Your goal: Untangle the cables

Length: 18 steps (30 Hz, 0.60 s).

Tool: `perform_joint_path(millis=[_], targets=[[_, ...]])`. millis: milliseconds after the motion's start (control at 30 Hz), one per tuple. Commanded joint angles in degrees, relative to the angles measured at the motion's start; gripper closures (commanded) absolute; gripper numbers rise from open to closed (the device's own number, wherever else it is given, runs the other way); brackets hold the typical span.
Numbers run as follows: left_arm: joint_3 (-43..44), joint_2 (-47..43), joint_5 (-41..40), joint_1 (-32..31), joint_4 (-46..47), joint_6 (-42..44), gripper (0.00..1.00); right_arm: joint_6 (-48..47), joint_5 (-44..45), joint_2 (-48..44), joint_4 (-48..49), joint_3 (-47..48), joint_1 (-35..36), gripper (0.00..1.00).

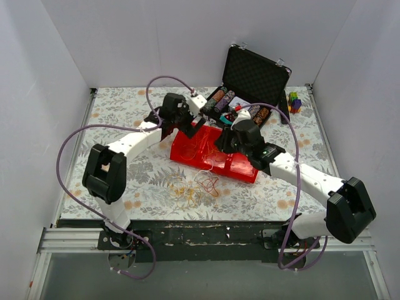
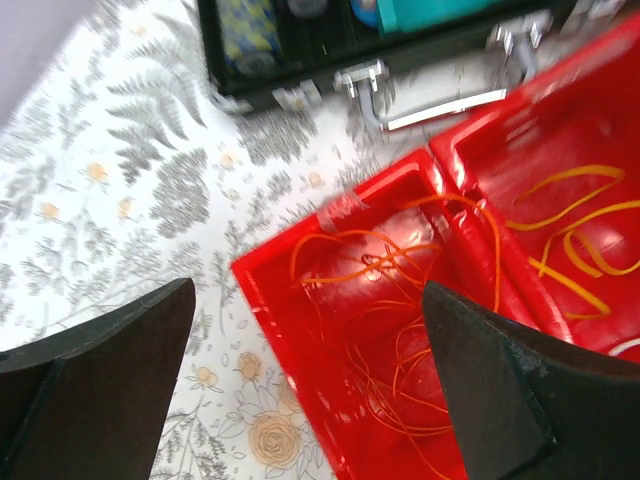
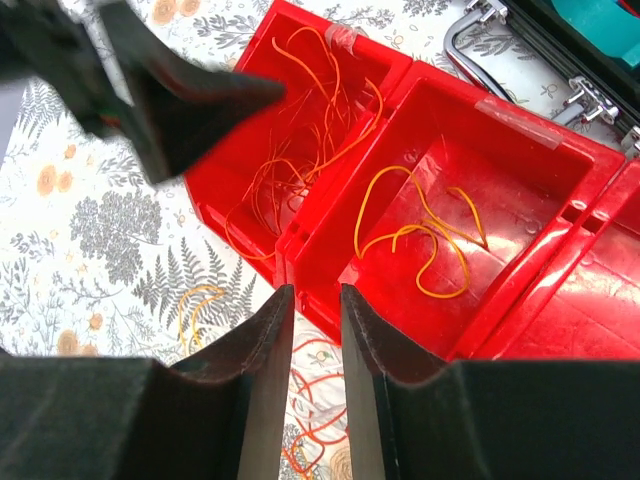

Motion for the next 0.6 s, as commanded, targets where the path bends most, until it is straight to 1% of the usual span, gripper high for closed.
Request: perform_joint_path(millis=[0, 67, 133, 200, 233, 300, 333, 400, 433, 500, 567], targets=[[6.5, -10.6, 6.2, 1.3, -5.9, -5.9, 0.02, 0.1, -0.9, -4.2, 0.1, -2.4, 1.1, 0.66], [6.5, -13.9, 8.8, 1.3, -9.1, -6.3, 0.02, 0.2, -0.6, -5.4, -1.7, -3.6, 1.6, 0.66], [4.7, -16.7, 13.2, 1.3, -13.4, -7.5, 0.02, 0.7, -0.3, -6.5, -2.3, -4.6, 1.7, 0.66], [-0.6, -20.2, 18.6, 1.0, -15.9, -9.2, 0.04, 1.3, 0.2, -8.6, -2.2, -6.3, 1.7, 0.66], [-4.5, -22.3, 19.2, 0.4, -16.0, -10.3, 0.06, 1.5, 0.4, -9.3, -2.0, -6.8, 1.7, 0.66], [-12.3, -25.0, 20.5, -0.9, -16.0, -12.5, 0.11, 1.7, 1.2, -10.8, -2.2, -7.5, 1.7, 0.67], [-14.8, -25.8, 21.1, -1.5, -16.0, -13.5, 0.17, 1.7, 1.4, -11.5, -2.4, -7.6, 1.7, 0.67], [-17.9, -25.9, 21.7, -2.0, -15.0, -15.5, 0.29, 1.7, 2.0, -12.7, -2.9, -7.6, 1.7, 0.68], [-18.6, -25.2, 22.0, -2.0, -14.5, -16.3, 0.33, 1.7, 2.3, -13.3, -3.1, -7.7, 1.7, 0.69], [-19.3, -23.9, 22.7, -2.0, -13.7, -17.6, 0.37, 1.6, 2.7, -14.2, -3.4, -7.9, 1.7, 0.70], [-19.3, -21.8, 24.0, -2.1, -13.6, -18.4, 0.37, 1.6, 3.3, -14.8, -3.9, -7.9, 1.8, 0.70]])
